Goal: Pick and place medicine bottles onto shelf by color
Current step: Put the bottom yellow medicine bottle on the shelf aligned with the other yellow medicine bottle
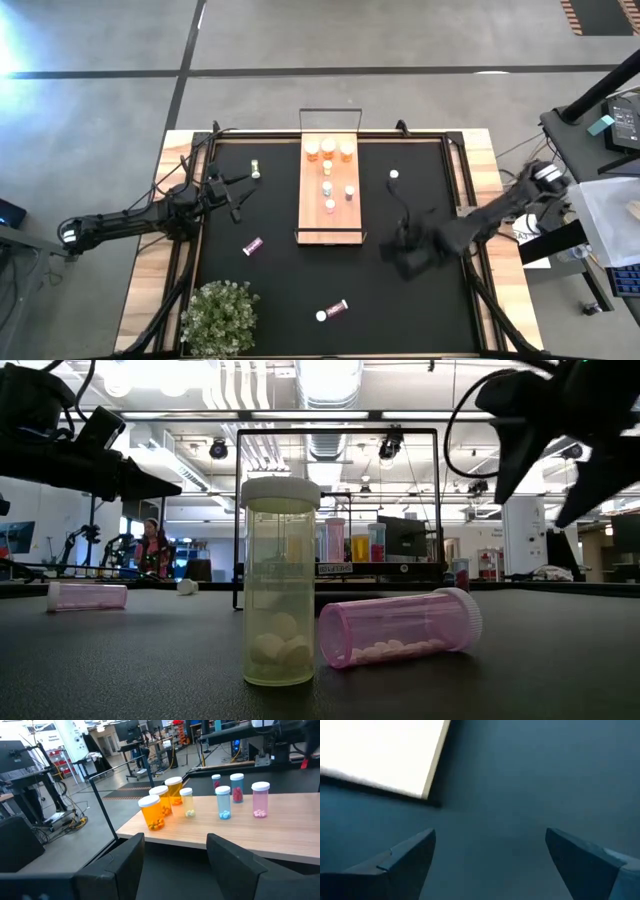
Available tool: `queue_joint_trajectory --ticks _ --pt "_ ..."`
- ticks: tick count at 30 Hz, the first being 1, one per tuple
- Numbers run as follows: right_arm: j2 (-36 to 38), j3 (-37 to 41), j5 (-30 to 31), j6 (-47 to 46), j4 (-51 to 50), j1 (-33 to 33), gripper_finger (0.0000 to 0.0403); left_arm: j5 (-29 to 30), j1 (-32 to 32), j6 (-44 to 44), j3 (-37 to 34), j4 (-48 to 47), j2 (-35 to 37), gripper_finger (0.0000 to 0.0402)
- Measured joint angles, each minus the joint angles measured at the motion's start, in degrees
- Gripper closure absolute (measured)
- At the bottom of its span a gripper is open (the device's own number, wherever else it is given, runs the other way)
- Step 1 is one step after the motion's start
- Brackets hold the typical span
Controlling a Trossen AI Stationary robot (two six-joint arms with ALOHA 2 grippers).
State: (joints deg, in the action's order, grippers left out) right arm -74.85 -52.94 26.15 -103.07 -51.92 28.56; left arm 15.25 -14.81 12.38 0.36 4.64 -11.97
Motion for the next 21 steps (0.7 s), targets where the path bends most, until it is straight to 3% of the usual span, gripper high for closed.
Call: queue_joint_trajectory --ticks 5,11,15,21 --pt "-11.0 -8.8 -0.5 -9.9 -3.9 5.3 0.0035 0.0 0.0 0.0 0.0 0.0 0.0 0.0203" --pt "-23.1 -26.0 -0.7 -16.9 -13.8 9.4 0.0035 0.0 0.0 0.0 0.0 0.0 0.0 0.0203" --pt "-30.4 -36.1 -0.6 -18.6 -20.5 11.0 0.0035 0.0 0.0 0.0 0.0 0.0 0.0 0.0203" --pt "-37.1 -45.2 -0.5 -17.8 -21.8 11.9 0.0035 0.0 0.0 0.0 0.0 0.0 0.0 0.0203"
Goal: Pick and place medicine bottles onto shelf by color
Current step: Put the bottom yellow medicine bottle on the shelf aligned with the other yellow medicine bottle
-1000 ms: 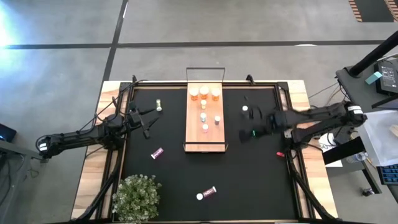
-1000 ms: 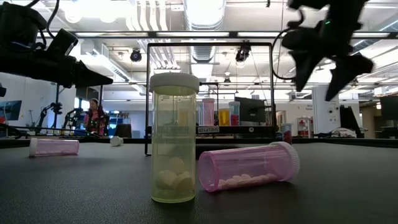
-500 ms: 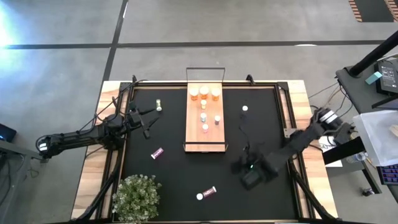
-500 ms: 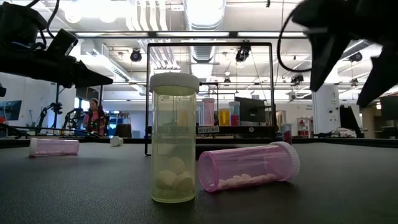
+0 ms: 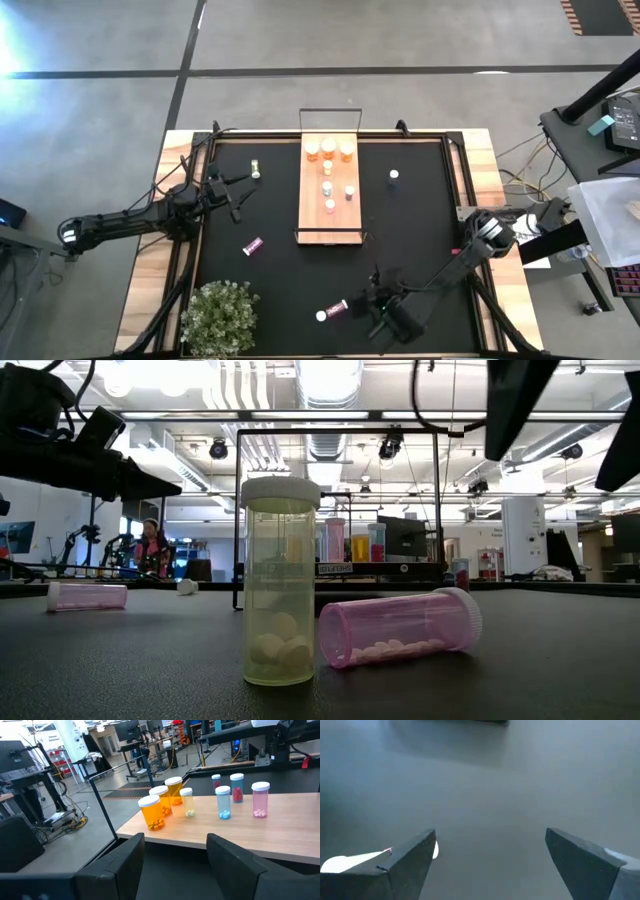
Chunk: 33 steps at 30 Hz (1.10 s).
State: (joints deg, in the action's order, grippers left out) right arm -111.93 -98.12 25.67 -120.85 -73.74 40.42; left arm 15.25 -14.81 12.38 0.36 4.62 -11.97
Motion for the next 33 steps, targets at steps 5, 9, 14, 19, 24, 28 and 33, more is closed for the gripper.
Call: queue_joint_trajectory --ticks 5,9,14,19,24,28,33 --pt "-3.4 -5.2 0.2 3.6 0.8 -0.1 0.005 0.0 0.0 0.0 0.0 0.0 0.0 0.0203" --pt "-6.2 -9.8 0.8 8.8 2.2 0.0 0.0079 0.0 0.0 0.0 0.0 0.0 0.0 0.0203" --pt "-10.3 -15.8 2.4 18.8 2.2 -0.1 0.0112 0.0 0.0 0.0 0.0 0.0 0.0 0.0203" --pt "-13.1 -19.5 4.5 27.8 3.8 -0.2 0.0145 0.0 0.0 0.0 0.0 0.0 0.0 0.0203" --pt "-13.5 -19.6 4.5 34.7 8.6 -0.2 0.0176 0.0 0.0 0.0 0.0 0.0 0.0 0.0203" --pt "-13.5 -19.3 4.4 36.5 11.1 -0.3 0.0183 0.0 0.0 0.0 0.0 0.0 0.0 0.0203" --pt "-13.5 -18.3 4.4 38.3 16.4 -0.4 0.0182 0.0 0.0 0.0 0.0 0.0 0.0 0.0203"
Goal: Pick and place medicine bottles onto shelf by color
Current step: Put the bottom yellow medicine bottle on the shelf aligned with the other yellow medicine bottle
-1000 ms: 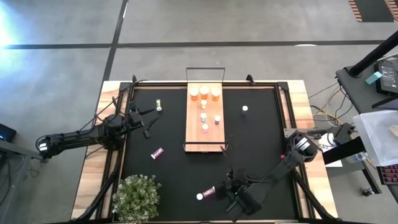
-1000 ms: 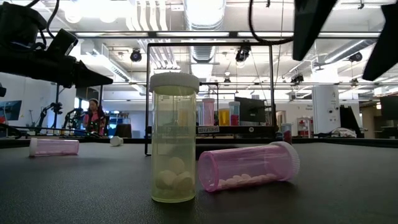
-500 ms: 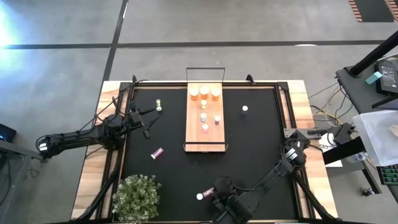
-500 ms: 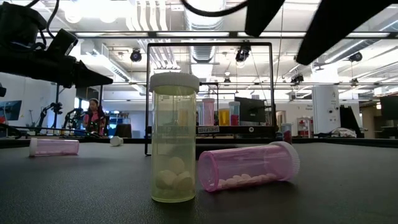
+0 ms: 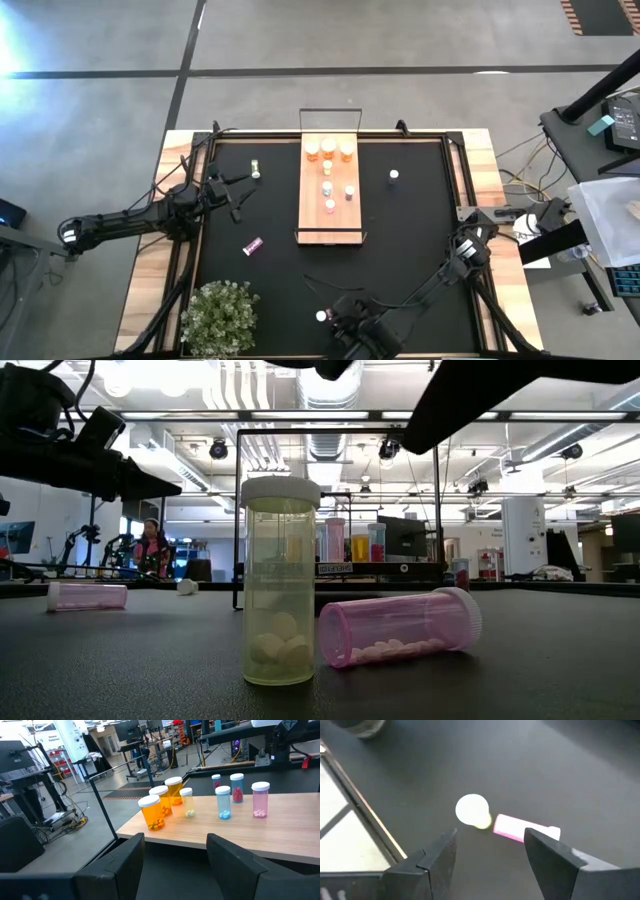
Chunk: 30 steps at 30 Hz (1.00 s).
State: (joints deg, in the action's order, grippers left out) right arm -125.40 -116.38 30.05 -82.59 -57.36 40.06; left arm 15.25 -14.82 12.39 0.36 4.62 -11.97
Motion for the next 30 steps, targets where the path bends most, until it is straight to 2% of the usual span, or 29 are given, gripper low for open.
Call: queue_joint_trajectory --ticks 10,22,30 --pt "-2.0 0.8 -1.1 2.8 5.9 -1.7 0.0177 0.0 0.0 0.0 0.0 0.0 0.0 0.0203" --pt "-2.2 1.2 -2.0 2.7 8.0 -2.1 0.0072 0.0 0.0 0.0 0.0 0.0 0.0 0.0203" --pt "-2.2 4.6 -1.9 2.7 12.8 -3.1 0.0068 0.0 0.0 0.0 0.0 0.0 0.0 0.0203"
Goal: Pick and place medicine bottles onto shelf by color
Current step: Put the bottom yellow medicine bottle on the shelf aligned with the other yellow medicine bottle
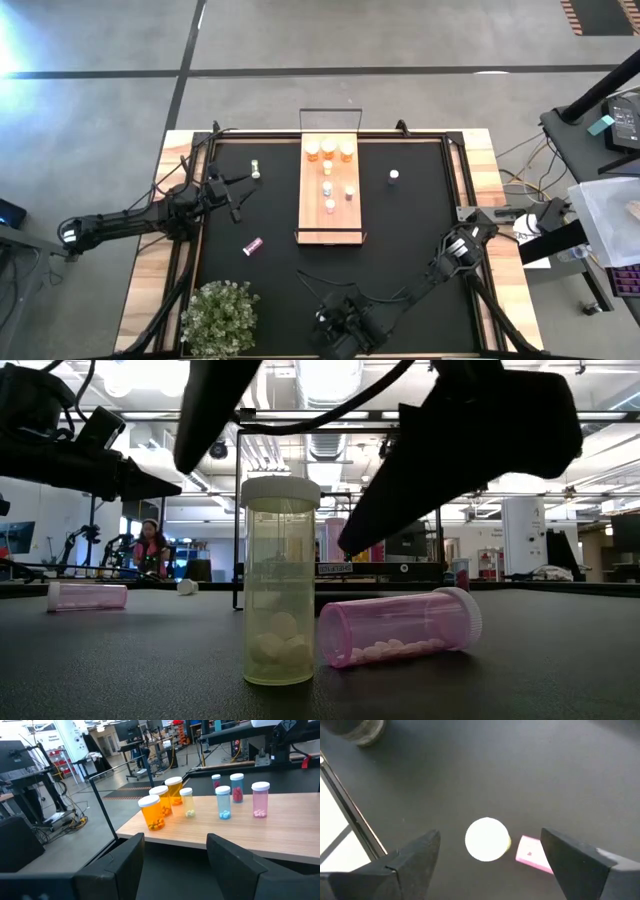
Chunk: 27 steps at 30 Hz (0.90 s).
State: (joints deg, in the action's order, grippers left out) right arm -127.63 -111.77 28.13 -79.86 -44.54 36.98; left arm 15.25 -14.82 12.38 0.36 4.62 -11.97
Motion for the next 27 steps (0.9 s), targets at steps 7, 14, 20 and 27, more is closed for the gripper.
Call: queue_joint_trajectory --ticks 7,14,20,27 --pt "0.0 1.5 0.0 0.0 1.8 -0.3 0.0104 0.0 0.0 0.0 0.0 0.0 0.0 0.0203" --pt "0.0 1.7 0.0 0.0 2.0 -0.3 0.0164 0.0 0.0 0.0 0.0 0.0 0.0 0.0203" --pt "0.0 2.1 0.4 -0.1 2.0 -0.3 0.0198 0.0 0.0 0.0 0.0 0.0 0.0 0.0203" --pt "0.0 2.1 0.5 -2.2 1.8 -0.8 0.0224 0.0 0.0 0.0 0.0 0.0 0.0 0.0203"
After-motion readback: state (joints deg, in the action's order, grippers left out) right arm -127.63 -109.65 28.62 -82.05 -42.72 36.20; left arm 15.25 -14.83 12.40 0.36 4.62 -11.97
